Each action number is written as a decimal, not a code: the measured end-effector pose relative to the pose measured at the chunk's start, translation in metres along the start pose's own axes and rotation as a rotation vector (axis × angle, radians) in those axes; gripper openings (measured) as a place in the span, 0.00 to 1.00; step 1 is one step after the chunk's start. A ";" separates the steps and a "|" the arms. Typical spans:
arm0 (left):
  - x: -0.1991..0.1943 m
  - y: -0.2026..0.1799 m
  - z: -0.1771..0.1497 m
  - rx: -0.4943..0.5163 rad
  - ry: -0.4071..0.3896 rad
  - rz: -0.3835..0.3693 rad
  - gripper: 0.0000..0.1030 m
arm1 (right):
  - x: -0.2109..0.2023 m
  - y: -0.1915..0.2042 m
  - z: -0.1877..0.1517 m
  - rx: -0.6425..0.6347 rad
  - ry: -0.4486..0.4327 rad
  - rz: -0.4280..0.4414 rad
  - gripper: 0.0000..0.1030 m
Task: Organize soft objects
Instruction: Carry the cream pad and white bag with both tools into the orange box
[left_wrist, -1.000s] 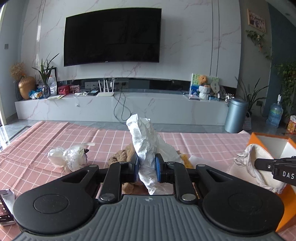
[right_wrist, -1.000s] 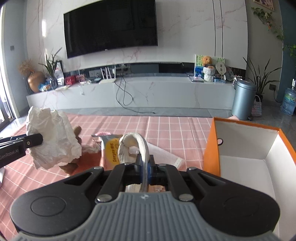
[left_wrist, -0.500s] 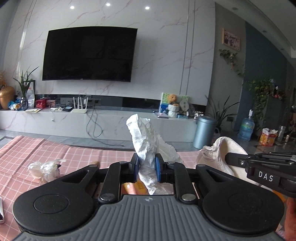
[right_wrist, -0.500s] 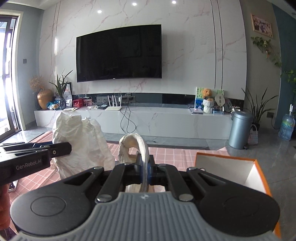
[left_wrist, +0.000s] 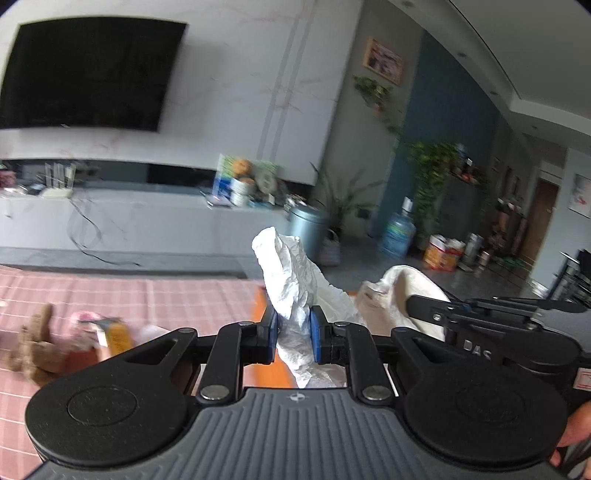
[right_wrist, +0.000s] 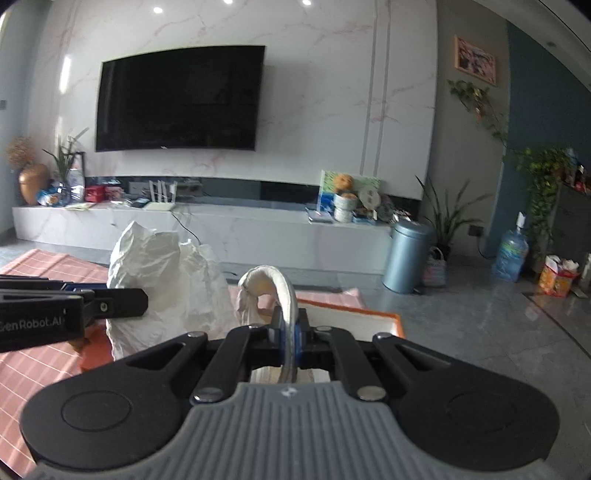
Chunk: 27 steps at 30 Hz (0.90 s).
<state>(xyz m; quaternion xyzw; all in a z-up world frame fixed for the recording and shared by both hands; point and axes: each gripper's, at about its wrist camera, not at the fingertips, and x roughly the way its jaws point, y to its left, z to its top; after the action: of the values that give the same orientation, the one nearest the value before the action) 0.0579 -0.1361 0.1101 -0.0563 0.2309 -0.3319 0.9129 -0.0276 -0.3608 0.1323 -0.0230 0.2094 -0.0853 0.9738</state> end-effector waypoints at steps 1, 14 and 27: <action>0.007 -0.006 -0.001 0.008 0.021 -0.019 0.19 | 0.005 -0.009 -0.002 0.007 0.018 -0.012 0.02; 0.096 -0.065 -0.041 0.170 0.367 -0.158 0.19 | 0.055 -0.069 -0.056 0.054 0.248 -0.079 0.02; 0.131 -0.073 -0.049 0.258 0.554 -0.167 0.19 | 0.107 -0.070 -0.065 0.047 0.432 -0.016 0.02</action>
<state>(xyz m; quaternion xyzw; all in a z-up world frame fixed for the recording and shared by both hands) 0.0810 -0.2726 0.0355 0.1340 0.4215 -0.4348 0.7844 0.0308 -0.4492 0.0358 0.0170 0.4108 -0.1010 0.9060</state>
